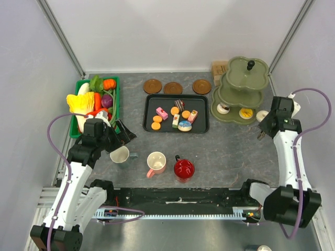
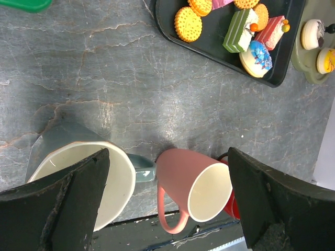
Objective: Serve the afternoon tea
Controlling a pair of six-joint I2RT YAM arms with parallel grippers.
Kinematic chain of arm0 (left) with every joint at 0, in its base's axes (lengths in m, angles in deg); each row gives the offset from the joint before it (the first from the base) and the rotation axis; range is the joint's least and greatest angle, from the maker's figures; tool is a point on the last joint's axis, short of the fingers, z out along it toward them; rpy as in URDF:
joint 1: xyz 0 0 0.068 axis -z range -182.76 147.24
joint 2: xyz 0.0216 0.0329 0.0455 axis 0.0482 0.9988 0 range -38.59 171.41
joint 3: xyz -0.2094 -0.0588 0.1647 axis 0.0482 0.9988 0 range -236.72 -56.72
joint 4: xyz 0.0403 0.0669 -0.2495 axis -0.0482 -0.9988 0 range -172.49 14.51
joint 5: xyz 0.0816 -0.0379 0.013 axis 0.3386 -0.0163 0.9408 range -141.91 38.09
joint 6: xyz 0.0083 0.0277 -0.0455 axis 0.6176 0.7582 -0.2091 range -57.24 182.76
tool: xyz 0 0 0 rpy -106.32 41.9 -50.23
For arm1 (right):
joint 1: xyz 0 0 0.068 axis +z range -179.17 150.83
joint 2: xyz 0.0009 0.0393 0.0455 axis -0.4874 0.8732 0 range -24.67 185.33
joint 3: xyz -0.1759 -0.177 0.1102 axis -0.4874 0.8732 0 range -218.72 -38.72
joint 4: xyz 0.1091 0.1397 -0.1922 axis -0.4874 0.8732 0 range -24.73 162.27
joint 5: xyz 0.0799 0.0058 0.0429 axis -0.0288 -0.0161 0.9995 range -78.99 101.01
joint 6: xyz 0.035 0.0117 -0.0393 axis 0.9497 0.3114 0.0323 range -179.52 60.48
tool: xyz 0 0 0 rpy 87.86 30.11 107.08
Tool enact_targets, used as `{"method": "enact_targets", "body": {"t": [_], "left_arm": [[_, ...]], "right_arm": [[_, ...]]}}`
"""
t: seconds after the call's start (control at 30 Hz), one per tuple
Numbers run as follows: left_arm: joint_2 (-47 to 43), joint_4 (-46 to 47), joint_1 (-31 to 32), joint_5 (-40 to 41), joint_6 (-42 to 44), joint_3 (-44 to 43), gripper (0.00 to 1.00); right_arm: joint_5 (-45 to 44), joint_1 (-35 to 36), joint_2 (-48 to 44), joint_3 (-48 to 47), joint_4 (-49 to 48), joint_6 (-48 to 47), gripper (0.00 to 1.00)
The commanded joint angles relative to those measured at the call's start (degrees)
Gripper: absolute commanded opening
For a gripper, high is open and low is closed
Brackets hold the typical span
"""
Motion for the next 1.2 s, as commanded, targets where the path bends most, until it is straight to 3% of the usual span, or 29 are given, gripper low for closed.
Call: {"method": "enact_targets", "body": {"t": [0.0, 0.3, 0.5, 0.87, 1.17], "left_arm": [[-1.21, 1.32, -0.23, 0.52, 0.94, -0.87, 0.99], [-1.83, 1.32, -0.14, 1.31, 0.58, -0.79, 0.99], [-1.57, 1.32, -0.23, 1.40, 0.58, -0.79, 0.99], [-1.74, 1.23, -0.32, 1.40, 0.67, -0.79, 0.99], [-1.39, 1.06, -0.23, 1.48, 0.76, -1.05, 0.99]], "right_arm": [[8.47, -6.54, 3.89, -4.09, -10.38, -2.15, 0.00], [13.67, -8.13, 16.98, -8.49, -19.53, -3.39, 0.00], [22.89, -8.13, 23.22, -11.03, -24.54, -2.50, 0.00], [25.09, -8.13, 27.89, -12.01, -27.18, -2.59, 0.02], [23.43, -8.13, 27.37, -9.81, -27.97, -1.45, 0.30]]}}
